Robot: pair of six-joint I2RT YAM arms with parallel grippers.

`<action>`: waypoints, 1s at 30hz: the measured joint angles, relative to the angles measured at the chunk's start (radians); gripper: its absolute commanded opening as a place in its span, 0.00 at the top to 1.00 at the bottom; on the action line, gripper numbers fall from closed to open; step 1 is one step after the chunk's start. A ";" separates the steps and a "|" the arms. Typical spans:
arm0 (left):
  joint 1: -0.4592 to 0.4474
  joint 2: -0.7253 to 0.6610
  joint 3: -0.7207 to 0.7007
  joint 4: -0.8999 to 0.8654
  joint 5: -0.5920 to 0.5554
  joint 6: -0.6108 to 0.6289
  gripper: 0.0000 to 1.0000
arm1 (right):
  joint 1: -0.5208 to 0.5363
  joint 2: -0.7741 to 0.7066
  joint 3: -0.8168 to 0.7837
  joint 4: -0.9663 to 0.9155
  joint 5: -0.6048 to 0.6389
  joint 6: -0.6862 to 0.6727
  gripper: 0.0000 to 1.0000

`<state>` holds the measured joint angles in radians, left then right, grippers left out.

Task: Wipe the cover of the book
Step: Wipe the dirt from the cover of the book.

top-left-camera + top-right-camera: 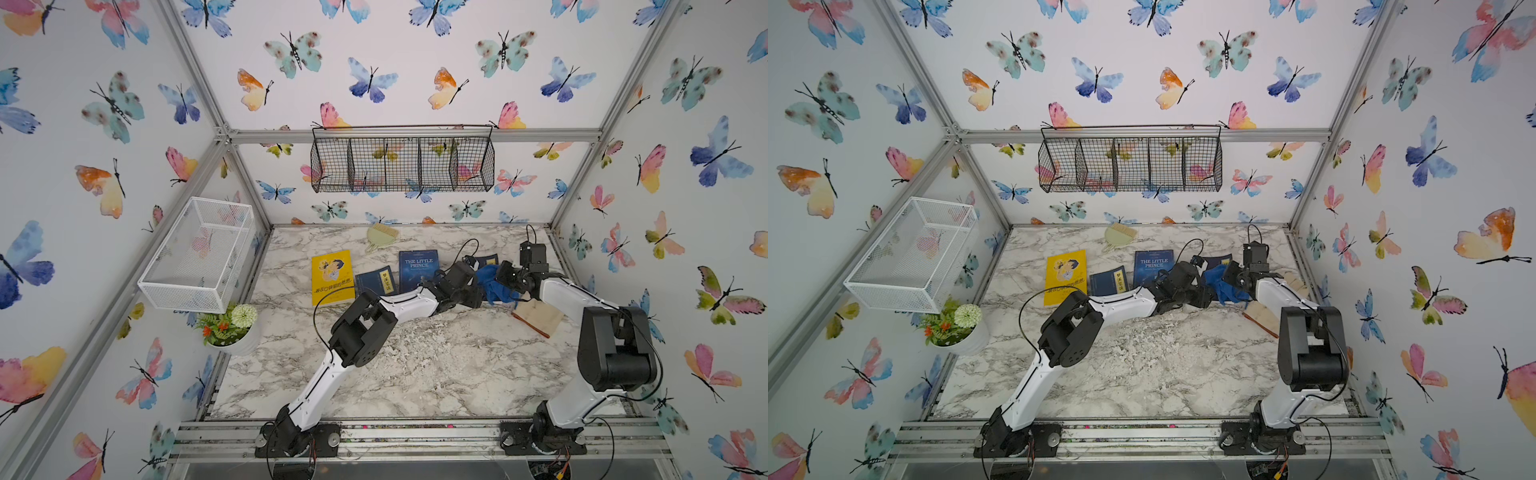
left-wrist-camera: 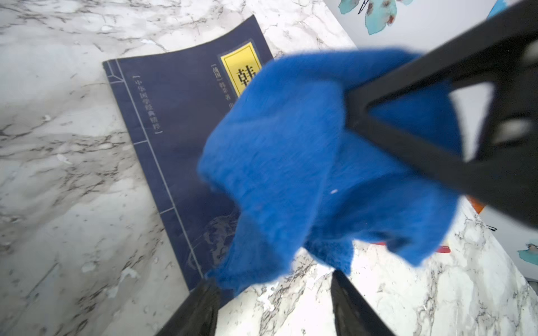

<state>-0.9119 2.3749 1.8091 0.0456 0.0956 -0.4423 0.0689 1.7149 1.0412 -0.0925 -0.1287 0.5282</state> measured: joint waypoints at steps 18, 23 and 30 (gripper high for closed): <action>0.000 0.044 -0.039 0.062 -0.012 -0.029 0.61 | 0.000 0.312 0.237 0.023 0.031 0.087 0.96; 0.000 0.034 -0.073 0.102 -0.012 -0.037 0.61 | 0.000 0.410 0.374 0.013 0.034 0.093 0.96; 0.001 0.031 -0.082 0.112 -0.012 -0.047 0.62 | 0.000 0.332 0.243 0.067 0.034 0.100 0.96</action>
<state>-0.9108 2.4058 1.7275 0.1574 0.0837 -0.4892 0.0689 2.0472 1.2842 -0.0257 -0.0948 0.6285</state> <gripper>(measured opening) 0.378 0.101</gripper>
